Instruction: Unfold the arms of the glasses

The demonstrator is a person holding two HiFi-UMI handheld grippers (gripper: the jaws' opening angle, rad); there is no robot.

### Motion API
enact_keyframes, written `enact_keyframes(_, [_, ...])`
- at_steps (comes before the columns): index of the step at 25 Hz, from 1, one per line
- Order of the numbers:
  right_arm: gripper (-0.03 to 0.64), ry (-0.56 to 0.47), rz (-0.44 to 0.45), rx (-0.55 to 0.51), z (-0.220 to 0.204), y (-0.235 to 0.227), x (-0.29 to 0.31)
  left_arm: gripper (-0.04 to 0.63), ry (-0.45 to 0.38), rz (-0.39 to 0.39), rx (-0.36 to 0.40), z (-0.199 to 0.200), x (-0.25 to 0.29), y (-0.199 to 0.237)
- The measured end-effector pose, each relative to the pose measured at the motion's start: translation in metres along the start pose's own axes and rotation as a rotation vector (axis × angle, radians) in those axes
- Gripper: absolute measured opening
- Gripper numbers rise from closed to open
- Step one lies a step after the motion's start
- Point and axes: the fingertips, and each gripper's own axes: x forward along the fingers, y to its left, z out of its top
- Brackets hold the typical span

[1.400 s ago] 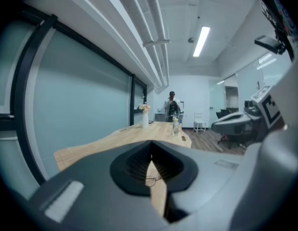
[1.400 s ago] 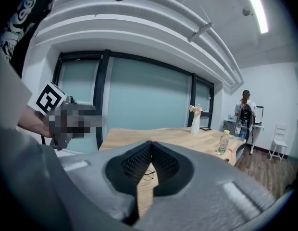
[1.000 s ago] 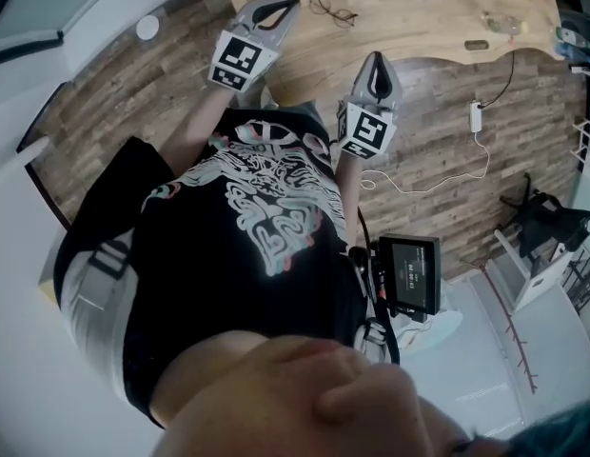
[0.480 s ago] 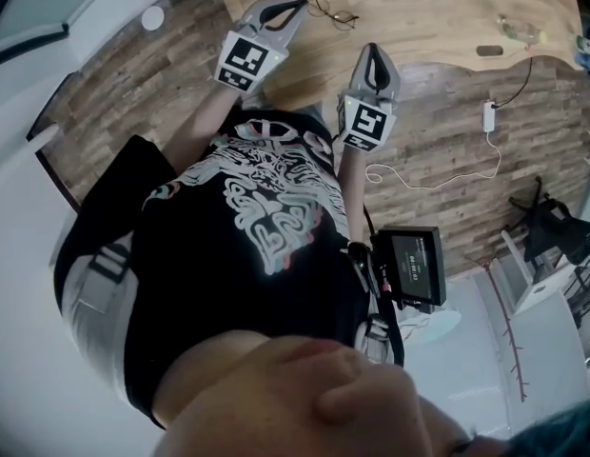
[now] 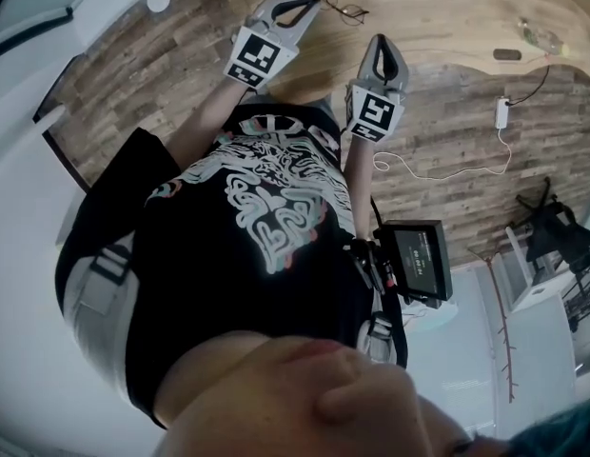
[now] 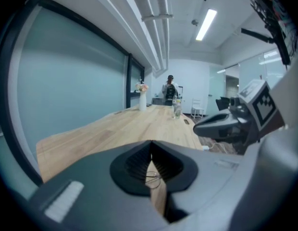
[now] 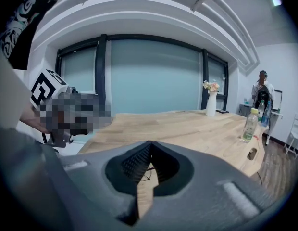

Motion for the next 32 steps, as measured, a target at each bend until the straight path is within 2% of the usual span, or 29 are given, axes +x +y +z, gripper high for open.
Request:
enact_keyframes(6, [0.000,0.040,0.042,-0.031,-0.012,0.011,0.021,-0.011,0.040,-0.040,0.055,-0.011,0.022,-0.011])
enact_keyframes(10, [-0.002,0.070,0.062,-0.081,-0.024,0.016,0.036,-0.011,0.096,-0.069,0.057,-0.033,0.037,-0.019])
enact_keyframes(18, [-0.001,0.133,0.087,-0.111,-0.052,0.014,0.046,-0.003,0.175,-0.132,0.136,-0.057,0.057,-0.037])
enact_keyframes(23, [-0.002,0.160,0.103,-0.143,-0.058,0.006,0.050,0.017,0.267,-0.214,0.292,-0.069,0.076,-0.058])
enact_keyframes(26, [0.000,0.167,0.107,-0.139,-0.059,0.000,0.048,0.017,0.299,-0.245,0.340,-0.070,0.083,-0.069])
enact_keyframes(30, [0.000,0.180,0.119,-0.139,-0.068,0.002,0.047,0.018,0.337,-0.266,0.454,-0.080,0.084,-0.077])
enact_keyframes(32, [0.000,0.189,0.124,-0.140,-0.072,0.003,0.046,0.027,0.348,-0.277,0.470,-0.082,0.085,-0.081])
